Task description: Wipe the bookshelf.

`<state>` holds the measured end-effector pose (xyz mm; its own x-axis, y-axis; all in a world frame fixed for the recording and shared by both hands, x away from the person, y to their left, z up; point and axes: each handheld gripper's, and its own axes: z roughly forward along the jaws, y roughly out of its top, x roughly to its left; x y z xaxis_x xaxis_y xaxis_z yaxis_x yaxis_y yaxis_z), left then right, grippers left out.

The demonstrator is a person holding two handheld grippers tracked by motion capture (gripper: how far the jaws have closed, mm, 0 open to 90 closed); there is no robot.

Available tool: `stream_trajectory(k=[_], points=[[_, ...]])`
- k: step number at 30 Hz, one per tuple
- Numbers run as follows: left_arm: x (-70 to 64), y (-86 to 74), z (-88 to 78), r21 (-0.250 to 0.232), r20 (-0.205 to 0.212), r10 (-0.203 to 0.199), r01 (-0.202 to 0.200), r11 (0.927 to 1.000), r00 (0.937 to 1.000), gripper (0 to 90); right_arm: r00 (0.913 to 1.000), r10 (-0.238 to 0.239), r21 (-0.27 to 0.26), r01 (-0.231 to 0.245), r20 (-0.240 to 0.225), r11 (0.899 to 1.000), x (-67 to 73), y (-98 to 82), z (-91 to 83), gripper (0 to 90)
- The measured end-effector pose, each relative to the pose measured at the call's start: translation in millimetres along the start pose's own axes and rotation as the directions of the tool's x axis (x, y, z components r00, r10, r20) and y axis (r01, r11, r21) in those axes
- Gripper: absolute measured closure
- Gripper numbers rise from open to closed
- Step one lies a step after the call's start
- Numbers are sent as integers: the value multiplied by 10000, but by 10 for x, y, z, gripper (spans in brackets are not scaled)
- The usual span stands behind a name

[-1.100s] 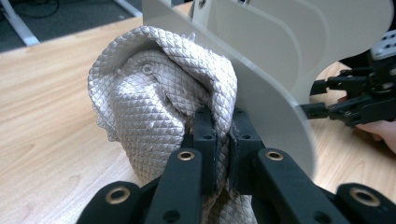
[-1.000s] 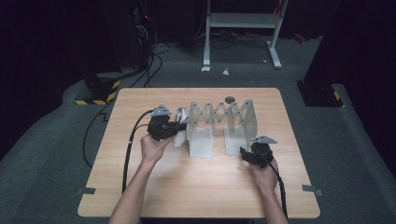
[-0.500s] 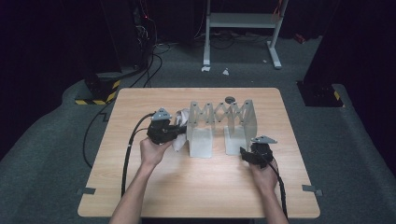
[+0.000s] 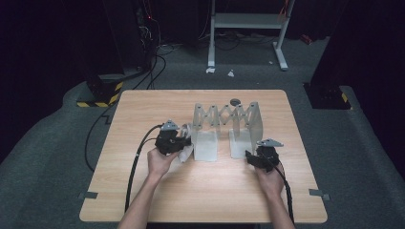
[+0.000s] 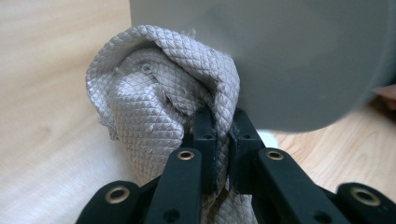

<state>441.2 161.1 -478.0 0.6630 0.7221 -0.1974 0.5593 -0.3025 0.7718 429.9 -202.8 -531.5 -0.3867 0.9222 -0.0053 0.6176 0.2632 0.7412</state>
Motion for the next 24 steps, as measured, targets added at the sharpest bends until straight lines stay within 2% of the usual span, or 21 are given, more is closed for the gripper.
stream_trajectory(k=[7,11,13,17,24], points=[[101,-210,289,721,4,-521,519,9960,9986,835,10000,-9,4,9,-9,10000,2,-1,-1,385],[104,-252,321,689,17,-610,607,9958,9981,834,10000,-11,5,11,-8,10000,2,-1,-1,385],[82,-248,310,711,-95,-412,418,9966,9991,834,10000,-24,2,24,-14,10000,1,-1,-1,384],[58,-220,242,512,-38,-379,380,9980,9993,834,10000,-44,-1,44,-30,10000,2,-1,-1,384],[-18,-52,-38,-153,263,-410,414,9990,9988,831,10000,-46,-2,46,-38,10000,2,-2,-1,382]])
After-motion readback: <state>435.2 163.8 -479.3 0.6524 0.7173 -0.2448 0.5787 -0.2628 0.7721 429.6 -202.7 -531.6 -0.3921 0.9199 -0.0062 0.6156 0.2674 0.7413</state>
